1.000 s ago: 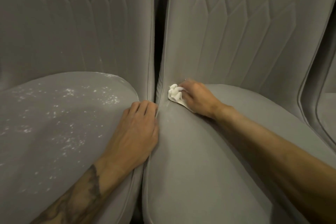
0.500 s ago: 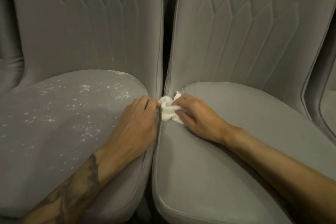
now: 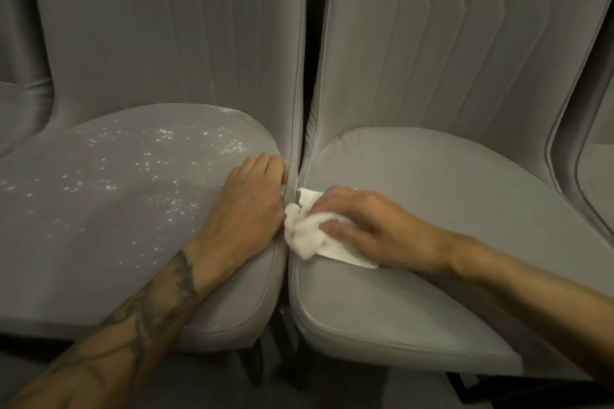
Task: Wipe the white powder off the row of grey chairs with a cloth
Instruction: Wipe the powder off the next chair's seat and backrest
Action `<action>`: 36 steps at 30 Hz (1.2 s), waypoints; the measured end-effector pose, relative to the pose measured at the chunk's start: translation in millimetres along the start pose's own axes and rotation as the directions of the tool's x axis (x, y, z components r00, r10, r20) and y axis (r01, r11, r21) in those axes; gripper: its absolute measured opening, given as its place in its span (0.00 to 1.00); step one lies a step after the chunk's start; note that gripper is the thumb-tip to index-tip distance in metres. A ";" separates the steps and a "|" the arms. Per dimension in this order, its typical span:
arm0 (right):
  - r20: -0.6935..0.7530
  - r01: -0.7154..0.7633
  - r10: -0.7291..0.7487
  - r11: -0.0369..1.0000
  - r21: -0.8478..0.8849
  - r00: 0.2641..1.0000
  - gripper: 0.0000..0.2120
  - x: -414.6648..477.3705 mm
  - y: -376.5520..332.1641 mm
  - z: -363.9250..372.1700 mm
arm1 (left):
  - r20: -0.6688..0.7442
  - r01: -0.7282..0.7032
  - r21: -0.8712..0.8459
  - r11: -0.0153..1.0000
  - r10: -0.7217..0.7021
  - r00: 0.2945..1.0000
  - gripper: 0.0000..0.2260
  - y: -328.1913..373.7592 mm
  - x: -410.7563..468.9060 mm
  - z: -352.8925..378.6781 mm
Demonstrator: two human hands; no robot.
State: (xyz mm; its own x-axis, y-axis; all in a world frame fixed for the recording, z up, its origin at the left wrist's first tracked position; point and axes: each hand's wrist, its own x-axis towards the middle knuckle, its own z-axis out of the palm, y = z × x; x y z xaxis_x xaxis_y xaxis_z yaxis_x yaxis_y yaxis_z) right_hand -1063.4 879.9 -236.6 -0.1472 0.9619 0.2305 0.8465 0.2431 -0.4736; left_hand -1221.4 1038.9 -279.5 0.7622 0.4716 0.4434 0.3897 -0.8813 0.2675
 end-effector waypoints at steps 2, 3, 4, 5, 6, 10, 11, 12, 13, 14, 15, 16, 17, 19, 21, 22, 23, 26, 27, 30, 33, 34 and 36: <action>-0.101 -0.095 0.093 0.995 -0.020 0.991 0.09 15.3 13.8 -9.2 | -0.022 -0.005 0.006 1.000 0.005 1.000 0.07 -0.7 -1.2 0.9; -0.157 -0.139 0.131 0.989 -0.041 0.979 0.09 24.8 22.4 -13.1 | -0.041 -0.007 0.010 1.000 0.007 0.999 0.07 -1.6 -2.4 1.8; -0.190 -0.177 0.162 0.982 -0.063 0.968 0.10 32.1 28.0 -13.5 | -0.063 -0.018 0.016 1.000 0.019 0.998 0.08 -2.3 -3.7 2.9; -0.198 -0.204 0.185 0.976 -0.077 0.962 0.10 35.4 28.6 -9.3 | -0.083 -0.040 0.025 0.999 0.042 0.996 0.07 -3.5 -4.6 3.5; -0.190 -0.204 0.183 0.974 -0.098 0.965 0.10 32.1 23.7 -2.2 | -0.098 -0.066 0.035 0.997 0.069 0.993 0.05 -5.0 -5.2 4.5; -0.082 -0.118 0.115 0.992 -0.040 0.990 0.11 -23.3 -40.1 20.2 | -0.092 -0.111 0.095 0.989 0.120 0.988 0.03 -6.3 -4.7 6.0; -0.034 -0.107 0.107 0.994 0.001 0.994 0.12 -37.0 -57.7 21.2 | -0.099 -0.110 0.113 0.987 0.122 0.988 0.04 -6.0 -4.6 6.1; 0.030 -0.102 0.101 0.993 0.052 0.994 0.11 -50.1 -72.8 20.0 | -0.106 -0.113 0.134 0.984 0.127 0.986 0.06 -5.5 -4.9 5.4; 0.103 -0.098 0.087 0.989 0.107 0.991 0.12 -61.0 -83.7 15.9 | -0.109 -0.118 0.153 0.981 0.135 0.985 0.09 -5.3 -5.2 4.6; 0.169 -0.095 0.069 0.984 0.152 0.983 0.12 -69.1 -91.0 9.5 | -0.104 -0.122 0.161 0.979 0.139 0.985 0.11 -4.9 -5.6 3.7; 0.212 -0.094 0.055 0.979 0.178 0.976 0.12 -74.1 -94.9 2.5 | -0.092 -0.126 0.167 0.978 0.142 0.986 0.12 -4.6 -5.8 3.6; 0.208 -0.098 0.060 0.979 0.177 0.976 0.11 -74.6 -93.8 -3.1 | -0.075 -0.127 0.174 0.977 0.142 0.987 0.13 -4.3 -5.9 3.6; 0.144 -0.108 0.085 0.981 0.160 0.986 0.11 -71.1 -89.0 -7.5 | -0.060 -0.121 0.181 0.976 0.134 0.989 0.14 -3.7 -4.9 4.0; -0.061 -0.169 0.178 0.977 0.130 0.982 0.10 -54.3 -68.6 -11.5 | -0.026 -0.088 0.174 0.981 0.093 0.995 0.17 -0.6 -1.5 2.8; -0.190 -0.258 0.267 0.964 0.071 0.945 0.10 -30.0 -46.5 -5.4 | 0.012 -0.063 0.149 0.987 0.062 0.998 0.21 2.0 1.6 0.9; -0.204 -0.291 0.291 0.956 0.032 0.935 0.10 -21.3 -40.1 1.2 | 0.028 -0.060 0.138 0.989 0.057 0.998 0.22 3.0 3.0 0.3; -0.203 -0.298 0.290 0.955 -0.010 0.935 0.10 -18.0 -37.5 8.5 | 0.040 -0.063 0.133 0.989 0.058 0.998 0.22 3.4 4.4 0.3; -0.098 -0.184 0.182 0.983 -0.017 0.979 0.09 -28.8 -49.9 14.4 | 0.064 -0.082 0.124 0.989 0.075 0.995 0.20 4.4 11.2 4.1; -0.030 -0.144 0.144 0.989 0.024 0.989 0.09 -32.7 -53.6 11.1 | 0.066 -0.088 0.123 0.988 0.081 0.995 0.20 6.0 15.2 6.1; 0.016 -0.115 0.114 0.991 0.072 0.993 0.09 -30.6 -35.6 -3.5 | 0.047 -0.109 0.126 0.986 0.104 0.993 0.19 12.5 30.0 12.2; -0.095 -0.113 0.111 0.994 -0.010 0.989 0.06 -17.5 7.4 -17.3 | -0.012 -0.117 0.133 0.984 0.120 0.993 0.16 19.5 47.7 18.2; -0.125 -0.126 0.122 0.992 -0.029 0.985 0.05 -13.4 23.7 -22.7 | -0.031 -0.108 0.146 0.983 0.113 0.993 0.15 21.4 54.9 19.8; -0.183 -0.166 0.154 0.985 -0.048 0.971 0.06 -7.5 57.3 -36.6 | -0.074 -0.050 0.171 0.984 0.064 0.995 0.16 24.5 71.6 23.2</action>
State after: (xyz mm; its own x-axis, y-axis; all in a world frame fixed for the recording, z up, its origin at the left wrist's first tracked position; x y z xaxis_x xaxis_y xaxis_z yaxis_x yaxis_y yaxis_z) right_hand -995.1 882.0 -234.4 0.0812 0.9485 0.3062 0.8827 0.0742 -0.4640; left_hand -1145.3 1050.4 -261.1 0.7452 0.4153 0.5217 0.4336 -0.8962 0.0941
